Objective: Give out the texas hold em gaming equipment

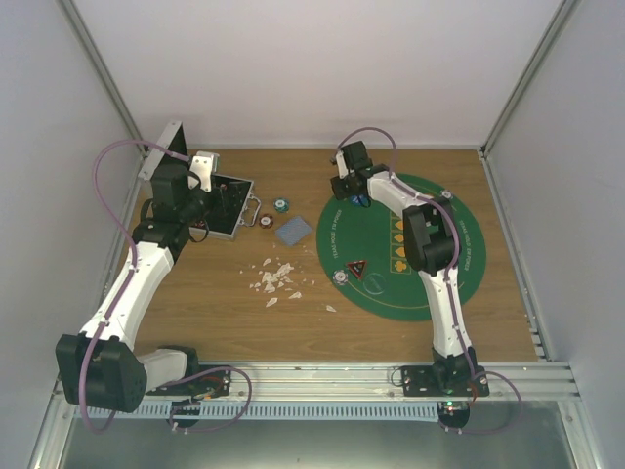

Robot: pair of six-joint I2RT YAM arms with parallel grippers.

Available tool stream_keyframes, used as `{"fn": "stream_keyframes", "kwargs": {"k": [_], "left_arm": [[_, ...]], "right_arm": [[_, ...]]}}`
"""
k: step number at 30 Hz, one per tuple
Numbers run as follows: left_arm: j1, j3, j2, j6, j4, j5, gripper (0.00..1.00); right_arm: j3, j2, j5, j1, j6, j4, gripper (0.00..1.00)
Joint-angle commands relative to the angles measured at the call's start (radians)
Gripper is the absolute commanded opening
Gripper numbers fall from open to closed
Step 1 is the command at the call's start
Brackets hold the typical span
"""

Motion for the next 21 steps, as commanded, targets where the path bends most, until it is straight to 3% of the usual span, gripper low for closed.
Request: {"fn": "stream_keyframes", "kwargs": {"k": [1, 21], "left_arm": [[-0.006, 0.008, 0.005, -0.001, 0.033, 0.012, 0.98], [-0.008, 0.008, 0.003, -0.003, 0.034, 0.019, 0.98]], "right_arm": [[-0.011, 0.028, 0.017, -0.017, 0.001, 0.013, 0.37], [-0.025, 0.042, 0.017, -0.018, 0.011, 0.007, 0.38]]}}
